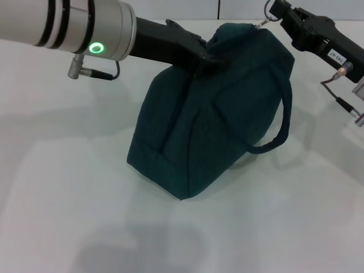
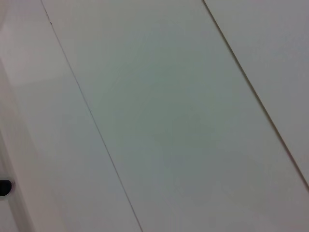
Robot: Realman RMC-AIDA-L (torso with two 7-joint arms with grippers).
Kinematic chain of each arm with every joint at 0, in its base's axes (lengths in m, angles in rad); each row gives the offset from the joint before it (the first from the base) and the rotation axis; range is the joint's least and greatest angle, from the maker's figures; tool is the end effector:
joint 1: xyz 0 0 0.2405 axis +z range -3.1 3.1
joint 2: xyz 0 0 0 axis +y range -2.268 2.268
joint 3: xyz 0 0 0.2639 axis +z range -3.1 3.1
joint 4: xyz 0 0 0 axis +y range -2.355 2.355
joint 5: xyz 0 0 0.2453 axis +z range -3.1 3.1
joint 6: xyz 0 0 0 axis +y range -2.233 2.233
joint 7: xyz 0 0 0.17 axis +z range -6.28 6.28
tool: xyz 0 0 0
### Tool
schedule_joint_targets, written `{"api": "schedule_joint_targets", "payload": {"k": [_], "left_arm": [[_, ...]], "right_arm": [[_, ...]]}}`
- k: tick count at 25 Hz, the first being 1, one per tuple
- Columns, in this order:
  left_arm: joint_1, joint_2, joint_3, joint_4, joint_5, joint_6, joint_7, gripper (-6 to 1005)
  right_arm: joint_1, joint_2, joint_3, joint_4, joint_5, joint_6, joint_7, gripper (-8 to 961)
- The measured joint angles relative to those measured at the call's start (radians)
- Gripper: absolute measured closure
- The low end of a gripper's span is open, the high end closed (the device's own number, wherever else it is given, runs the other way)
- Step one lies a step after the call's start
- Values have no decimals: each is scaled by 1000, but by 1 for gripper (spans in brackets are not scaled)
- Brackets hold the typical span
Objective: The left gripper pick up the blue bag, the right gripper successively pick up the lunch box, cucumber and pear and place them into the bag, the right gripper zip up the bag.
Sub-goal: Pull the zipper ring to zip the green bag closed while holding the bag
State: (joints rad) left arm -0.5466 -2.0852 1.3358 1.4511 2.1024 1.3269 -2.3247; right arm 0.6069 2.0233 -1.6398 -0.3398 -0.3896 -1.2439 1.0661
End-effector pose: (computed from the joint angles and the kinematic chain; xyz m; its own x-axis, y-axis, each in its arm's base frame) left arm -0.0963 0.4096 -0.0118 0.8907 0.3675 0.2676 0.4349 -0.8602 -0.2663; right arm 0.2049 0.4291 -0.0466 0.3726 -0.1641 -0.9134 -0.6516 -0.7471 -0.1316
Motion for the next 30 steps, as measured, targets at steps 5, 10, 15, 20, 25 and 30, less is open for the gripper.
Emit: {"api": "schedule_joint_targets", "payload": {"k": [5,10,15,20,25,30], "left_arm": [[-1,1,5,-3,1,0,18,727],[2,0,5,-2,-4,1,48,851],[1,0,2,-3,-13,2,54,911],[10,2,-5,-3,-82,6,90,946],[27,2,-39,-5,-189,38,157,952],[53,3,-64,-7,-302,54,216,953]], "right_arm": [[1,0,0,1,0,0,0,806],[-1,0,0,1,7,0,0,803],[-5,0,0,1,11,5,0,801],[-8,0,14,27,24,22,0,798],[-13,-2,17,55,38,63,0,796],[-16,-4,14,74,32,122,-2,794]]}}
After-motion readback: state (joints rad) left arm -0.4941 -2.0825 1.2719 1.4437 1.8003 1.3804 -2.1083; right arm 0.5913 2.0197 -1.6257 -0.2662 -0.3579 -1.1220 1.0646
